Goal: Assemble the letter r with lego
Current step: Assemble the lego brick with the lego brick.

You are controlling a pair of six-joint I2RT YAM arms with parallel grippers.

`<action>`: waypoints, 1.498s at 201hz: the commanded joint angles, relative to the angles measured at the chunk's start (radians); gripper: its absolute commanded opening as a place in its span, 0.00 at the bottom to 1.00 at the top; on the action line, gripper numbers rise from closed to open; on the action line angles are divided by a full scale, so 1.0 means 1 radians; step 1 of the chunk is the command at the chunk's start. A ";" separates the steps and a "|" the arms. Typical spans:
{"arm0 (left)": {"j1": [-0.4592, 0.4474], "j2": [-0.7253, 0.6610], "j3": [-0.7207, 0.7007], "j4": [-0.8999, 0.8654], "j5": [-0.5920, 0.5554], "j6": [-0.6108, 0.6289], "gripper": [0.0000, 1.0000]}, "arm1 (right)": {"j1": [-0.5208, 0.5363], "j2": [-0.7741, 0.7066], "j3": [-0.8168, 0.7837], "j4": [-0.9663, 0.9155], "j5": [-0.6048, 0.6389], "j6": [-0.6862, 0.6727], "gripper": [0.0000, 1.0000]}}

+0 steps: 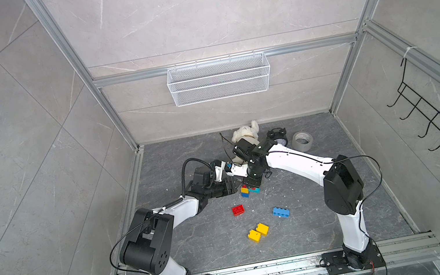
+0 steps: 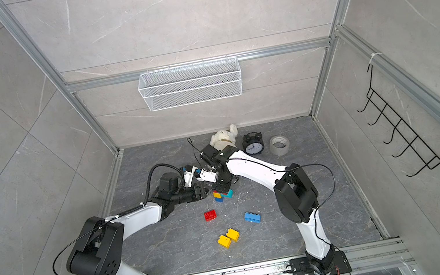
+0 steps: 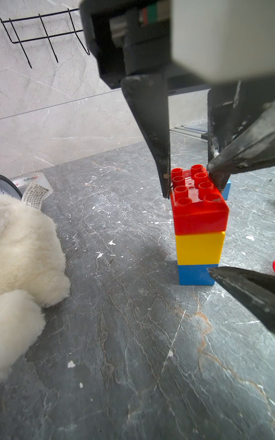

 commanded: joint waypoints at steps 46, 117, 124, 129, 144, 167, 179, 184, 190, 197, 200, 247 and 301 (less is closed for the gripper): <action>-0.005 0.035 0.029 -0.028 0.003 0.020 0.50 | 0.014 0.037 0.019 -0.038 0.008 0.015 0.15; -0.045 0.086 0.012 -0.076 -0.036 0.049 0.44 | 0.015 0.048 0.013 -0.048 0.011 0.013 0.15; -0.048 0.095 0.009 -0.076 -0.039 0.049 0.42 | 0.015 0.048 0.012 -0.046 0.013 0.013 0.14; -0.051 0.101 0.007 -0.076 -0.040 0.049 0.40 | 0.015 0.048 0.010 -0.046 0.014 0.014 0.14; -0.056 0.117 0.006 -0.076 -0.041 0.047 0.37 | 0.015 0.048 0.001 -0.036 0.017 0.017 0.14; -0.061 0.130 0.004 -0.077 -0.041 0.047 0.31 | 0.016 0.050 -0.019 -0.022 0.011 0.031 0.14; -0.063 0.134 0.003 -0.077 -0.040 0.049 0.28 | 0.017 0.049 -0.033 -0.014 0.008 0.038 0.14; -0.062 0.133 0.000 -0.076 -0.040 0.048 0.28 | 0.017 0.049 -0.037 -0.011 0.006 0.039 0.14; -0.062 0.134 -0.002 -0.077 -0.040 0.048 0.27 | 0.017 0.048 -0.043 -0.007 0.006 0.041 0.14; -0.064 0.134 -0.006 -0.076 -0.040 0.047 0.27 | 0.018 0.048 -0.049 -0.003 0.005 0.042 0.14; -0.064 0.133 -0.008 -0.076 -0.040 0.048 0.27 | 0.018 0.047 -0.052 -0.002 0.004 0.042 0.13; -0.065 0.124 -0.041 -0.067 -0.050 0.037 0.25 | 0.018 0.049 -0.059 0.004 -0.002 0.045 0.13; -0.064 0.033 -0.070 -0.056 -0.122 0.035 0.42 | 0.018 0.017 -0.076 0.038 0.002 0.062 0.12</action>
